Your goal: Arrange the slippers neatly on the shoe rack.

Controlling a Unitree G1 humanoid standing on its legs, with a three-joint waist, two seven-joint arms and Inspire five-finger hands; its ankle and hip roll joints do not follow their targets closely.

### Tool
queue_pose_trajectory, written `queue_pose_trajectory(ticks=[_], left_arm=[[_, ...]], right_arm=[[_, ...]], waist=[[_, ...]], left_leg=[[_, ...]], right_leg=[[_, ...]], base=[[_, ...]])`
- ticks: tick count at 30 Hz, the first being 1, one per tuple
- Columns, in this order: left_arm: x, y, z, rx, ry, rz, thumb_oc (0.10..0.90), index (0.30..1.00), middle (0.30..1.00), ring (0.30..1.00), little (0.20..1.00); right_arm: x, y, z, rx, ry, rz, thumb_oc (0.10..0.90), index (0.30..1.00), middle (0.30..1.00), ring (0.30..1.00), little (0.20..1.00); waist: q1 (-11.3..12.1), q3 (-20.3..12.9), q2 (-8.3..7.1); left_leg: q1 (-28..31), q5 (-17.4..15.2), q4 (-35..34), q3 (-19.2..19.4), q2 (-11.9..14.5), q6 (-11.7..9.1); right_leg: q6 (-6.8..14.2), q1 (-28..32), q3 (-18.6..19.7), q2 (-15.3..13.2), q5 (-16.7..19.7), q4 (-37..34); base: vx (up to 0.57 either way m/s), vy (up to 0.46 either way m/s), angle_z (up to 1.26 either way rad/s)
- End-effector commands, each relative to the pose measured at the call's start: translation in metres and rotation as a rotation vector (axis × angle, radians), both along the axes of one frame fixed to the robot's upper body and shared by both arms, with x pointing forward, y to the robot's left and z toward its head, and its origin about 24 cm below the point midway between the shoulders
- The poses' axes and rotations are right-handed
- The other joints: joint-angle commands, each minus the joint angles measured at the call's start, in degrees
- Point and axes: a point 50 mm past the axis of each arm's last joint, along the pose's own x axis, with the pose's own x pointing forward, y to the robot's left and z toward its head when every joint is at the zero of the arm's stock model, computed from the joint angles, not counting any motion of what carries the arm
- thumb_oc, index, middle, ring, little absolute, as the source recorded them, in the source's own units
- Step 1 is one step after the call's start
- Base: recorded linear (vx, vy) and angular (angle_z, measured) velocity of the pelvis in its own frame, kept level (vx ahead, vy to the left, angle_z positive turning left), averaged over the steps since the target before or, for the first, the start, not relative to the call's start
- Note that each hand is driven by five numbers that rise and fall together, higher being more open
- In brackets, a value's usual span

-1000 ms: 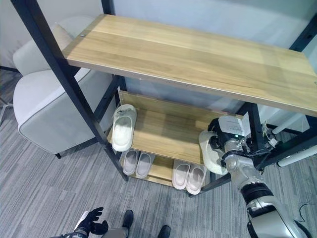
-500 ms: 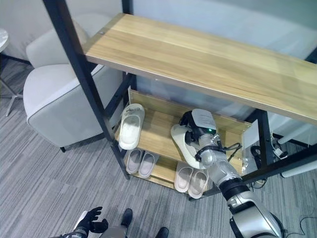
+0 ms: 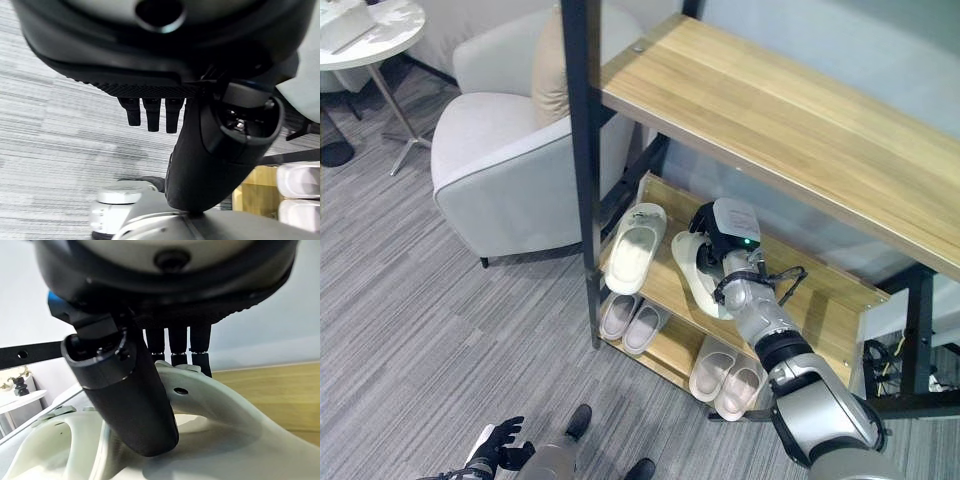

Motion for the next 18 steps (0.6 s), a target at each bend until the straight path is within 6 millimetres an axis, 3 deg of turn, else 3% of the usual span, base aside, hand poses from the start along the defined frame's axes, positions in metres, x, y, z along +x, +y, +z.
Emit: queue_pose_trajectory(ticks=[1, 2, 4, 10, 18], left_arm=[[-0.007, -0.009, -0.004, -0.014, 0.007, -0.018, 0.800, 0.900, 0.900, 0.900, 0.900], [-0.004, -0.010, -0.003, -0.015, -0.003, -0.021, 0.800, 0.900, 0.900, 0.900, 0.900], [-0.001, -0.011, -0.002, -0.018, -0.013, -0.029, 0.800, 0.900, 0.900, 0.900, 0.900], [0.006, -0.014, -0.001, -0.019, -0.026, -0.035, 0.800, 0.900, 0.900, 0.900, 0.900], [0.006, -0.018, -0.002, -0.037, -0.025, -0.024, 0.800, 0.900, 0.900, 0.900, 0.900]], right_arm=[[0.015, -0.005, 0.075, -0.027, -0.278, -0.037, 0.400, 0.300, 0.300, 0.300, 0.300], [0.017, -0.010, 0.078, -0.037, -0.277, -0.062, 0.400, 0.300, 0.300, 0.300, 0.300], [0.018, -0.016, 0.077, -0.029, -0.267, -0.092, 0.800, 0.900, 0.900, 0.900, 0.900], [0.018, -0.016, 0.083, -0.030, -0.288, -0.089, 0.800, 0.900, 0.900, 0.900, 0.900], [0.015, 0.002, 0.078, -0.035, -0.265, 0.015, 0.800, 0.900, 0.900, 0.900, 0.900]], waist=[[0.7, -1.0, -0.35], [1.0, -0.9, -0.44], [1.4, -0.8, -0.42], [1.3, -0.6, -0.54], [-0.2, -0.8, -0.52]], left_leg=[[2.9, -5.4, -0.4, 2.6, 1.4, -2.4], [2.5, -5.3, -0.4, 2.2, 1.3, -2.4], [2.1, -5.1, -0.4, 1.7, 1.2, -2.5], [1.5, -4.8, -0.4, 0.8, 0.9, -2.6], [1.8, -5.1, -0.4, 1.7, 0.7, -2.4]], right_leg=[[4.2, 2.5, 3.3, -3.6, -4.8, 0.7], [4.2, 2.5, 2.8, -3.6, -4.8, 0.8], [4.2, 2.5, 2.3, -3.6, -4.9, 0.8], [4.2, 2.1, 1.4, -3.9, -5.0, 1.1], [4.3, 1.8, 2.3, -4.5, -4.5, 1.3]], base=[[-0.01, 0.017, 0.17], [0.00, 0.017, 0.19], [-0.01, 0.023, 0.19], [0.00, 0.016, 0.12], [0.00, 0.002, 0.00]])
